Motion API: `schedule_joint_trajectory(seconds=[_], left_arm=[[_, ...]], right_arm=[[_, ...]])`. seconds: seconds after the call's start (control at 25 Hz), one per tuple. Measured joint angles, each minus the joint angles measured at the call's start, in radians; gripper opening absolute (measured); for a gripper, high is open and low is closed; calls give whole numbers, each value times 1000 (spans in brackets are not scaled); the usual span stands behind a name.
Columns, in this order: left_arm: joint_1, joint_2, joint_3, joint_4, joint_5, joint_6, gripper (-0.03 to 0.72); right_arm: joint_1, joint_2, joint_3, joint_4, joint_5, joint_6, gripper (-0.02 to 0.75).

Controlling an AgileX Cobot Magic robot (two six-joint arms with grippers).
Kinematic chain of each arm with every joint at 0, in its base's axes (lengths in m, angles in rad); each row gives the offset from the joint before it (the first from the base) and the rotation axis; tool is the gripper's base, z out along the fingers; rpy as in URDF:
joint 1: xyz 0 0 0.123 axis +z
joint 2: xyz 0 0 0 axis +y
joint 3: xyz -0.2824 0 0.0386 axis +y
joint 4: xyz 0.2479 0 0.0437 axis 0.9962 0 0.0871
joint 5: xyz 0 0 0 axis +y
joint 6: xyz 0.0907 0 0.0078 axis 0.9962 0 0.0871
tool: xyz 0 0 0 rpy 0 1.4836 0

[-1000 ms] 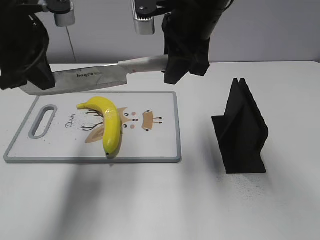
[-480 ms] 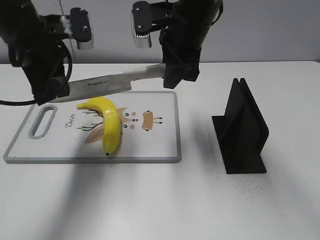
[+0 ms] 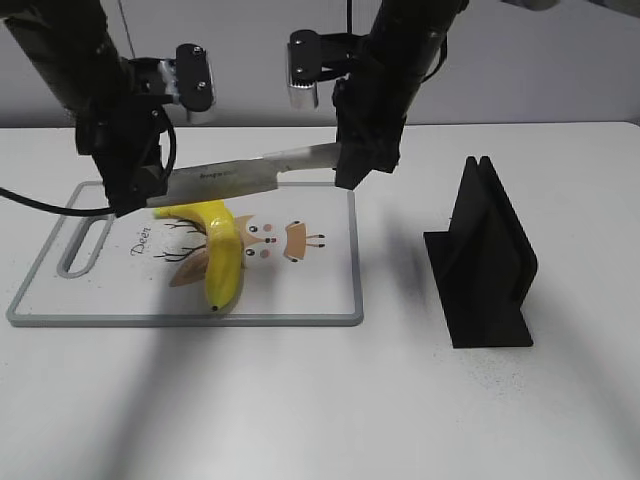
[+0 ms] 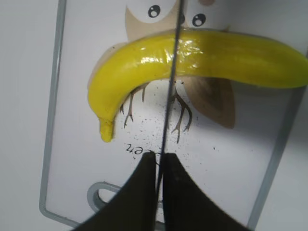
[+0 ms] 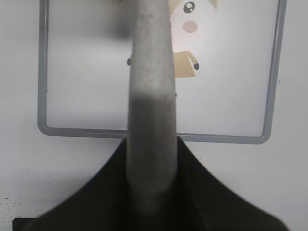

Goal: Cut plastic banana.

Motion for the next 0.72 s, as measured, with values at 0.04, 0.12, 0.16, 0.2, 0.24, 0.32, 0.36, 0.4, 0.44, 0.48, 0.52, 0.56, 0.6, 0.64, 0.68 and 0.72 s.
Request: schedule_joint_trajectory(seconds=[0.04, 0.12, 0.16, 0.2, 0.24, 0.32, 0.36, 0.4, 0.44, 0.48, 0.52, 0.56, 0.6, 0.64, 0.68, 0.72], left_arm=[[0, 14, -24, -1, 12, 1, 2], [0, 45, -69, -4, 39, 2, 2], [0, 56, -89, -8, 57, 2, 2], [1, 64, -103, -10, 68, 2, 2], [3, 71, -109, -14, 77, 2, 2], [11, 85, -115, -30, 90, 2, 2], [18, 95, -116, -42, 97, 2, 2], [25, 106, -116, -54, 101, 3, 2], [32, 121, -116, -69, 102, 3, 2], [40, 136, -116, -86, 101, 5, 3], [48, 157, -116, -104, 99, 8, 5], [52, 182, -117, -117, 95, 10, 7], [56, 201, -121, -130, 93, 13, 9], [60, 208, -130, -137, 97, 14, 10], [60, 216, -134, -139, 102, 16, 11], [60, 222, -140, -139, 108, 17, 10]], right_arm=[[-1, 1, 0, 0, -5, 0, 160], [-5, 5, -3, 0, -13, -2, 160], [-6, 8, -7, 0, -15, -3, 160], [-7, 14, -10, 0, -15, -4, 160], [-8, 19, -15, 1, -14, -5, 160], [-8, 34, -22, 6, -12, -7, 160], [-8, 45, -23, 11, -11, -8, 160], [-8, 57, -25, 15, -11, -9, 160], [-8, 69, -27, 19, -11, -10, 160], [-8, 84, -29, 21, -11, -10, 160], [-8, 101, -30, 23, -12, -10, 160], [-8, 115, -30, 23, -13, -10, 160], [-8, 132, -32, 20, -13, -10, 160], [-11, 142, -34, 20, -12, -11, 160], [-14, 150, -38, 22, -9, -12, 160], [-15, 154, -40, 22, -8, -12, 160]])
